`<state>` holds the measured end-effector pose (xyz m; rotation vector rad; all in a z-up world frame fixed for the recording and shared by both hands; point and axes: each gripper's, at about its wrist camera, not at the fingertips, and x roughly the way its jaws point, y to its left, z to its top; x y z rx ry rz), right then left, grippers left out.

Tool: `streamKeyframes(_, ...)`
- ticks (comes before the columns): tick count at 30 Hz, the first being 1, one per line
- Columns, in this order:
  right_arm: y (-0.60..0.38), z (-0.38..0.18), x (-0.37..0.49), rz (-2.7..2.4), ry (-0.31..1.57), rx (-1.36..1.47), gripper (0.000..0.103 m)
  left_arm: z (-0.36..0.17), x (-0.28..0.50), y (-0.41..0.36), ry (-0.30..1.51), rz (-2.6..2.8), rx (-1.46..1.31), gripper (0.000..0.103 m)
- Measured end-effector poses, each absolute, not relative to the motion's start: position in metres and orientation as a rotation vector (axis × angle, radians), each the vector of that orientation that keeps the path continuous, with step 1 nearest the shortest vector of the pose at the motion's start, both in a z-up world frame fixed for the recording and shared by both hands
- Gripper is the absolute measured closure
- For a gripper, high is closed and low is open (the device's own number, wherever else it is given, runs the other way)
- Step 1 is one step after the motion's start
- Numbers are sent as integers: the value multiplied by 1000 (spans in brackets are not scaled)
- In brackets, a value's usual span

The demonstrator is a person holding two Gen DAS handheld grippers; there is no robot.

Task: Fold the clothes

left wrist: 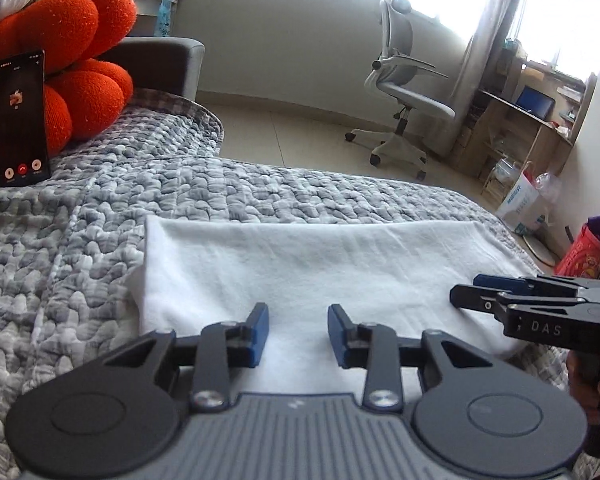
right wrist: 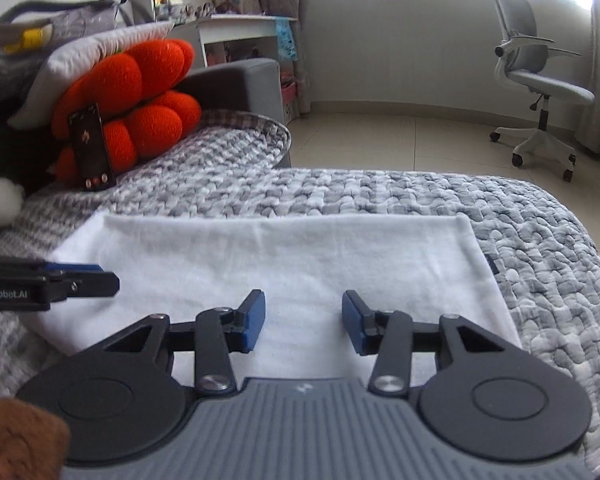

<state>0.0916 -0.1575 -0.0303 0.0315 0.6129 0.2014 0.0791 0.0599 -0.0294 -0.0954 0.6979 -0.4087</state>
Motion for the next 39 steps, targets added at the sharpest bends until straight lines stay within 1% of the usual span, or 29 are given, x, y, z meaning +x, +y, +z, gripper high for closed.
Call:
streamKeyframes(2,-163,-33,89,215,610,8,56,-29,78,68,709,-412,-97,73)
streamKeyframes(6,-184,-34,81,248,612,44,58,-28,78,96,766,-418,-199,84)
streamKeyframes(8,-193,-34,76,271,613,72,58,-28,77,109,788,-419,-279,85)
streamKeyframes(14,-214,-26,61,313,626,146,58,-25,68,145,835,-380,-564,84)
streamKeyframes(16,-217,-21,56,316,630,169,55,-24,65,154,855,-363,-650,78)
streamKeyframes(17,-217,-18,54,318,633,180,53,-23,63,156,867,-358,-682,71)
streamKeyframes(18,-217,-16,52,321,638,189,50,-23,62,157,886,-357,-706,69)
streamKeyframes(19,-216,-13,51,322,640,192,48,-23,61,158,905,-353,-725,67)
streamKeyframes(20,-214,-11,49,323,641,190,47,-22,60,158,923,-346,-734,63)
streamKeyframes(22,-210,-7,46,315,649,182,46,-20,57,154,945,-334,-730,56)
streamKeyframes(23,-207,-5,46,308,655,185,46,-19,56,153,956,-326,-719,49)
streamKeyframes(24,-205,-4,46,302,660,193,46,-19,55,151,967,-317,-709,45)
streamKeyframes(26,-202,-2,49,290,680,223,46,-19,54,150,992,-305,-700,40)
streamKeyframes(28,-200,-2,52,281,704,266,46,-25,56,151,1029,-291,-725,38)
streamKeyframes(33,-195,-4,58,270,736,335,46,-46,59,144,1124,-267,-835,37)
streamKeyframes(39,-183,-6,67,253,743,341,46,-49,49,134,1036,-129,-931,36)
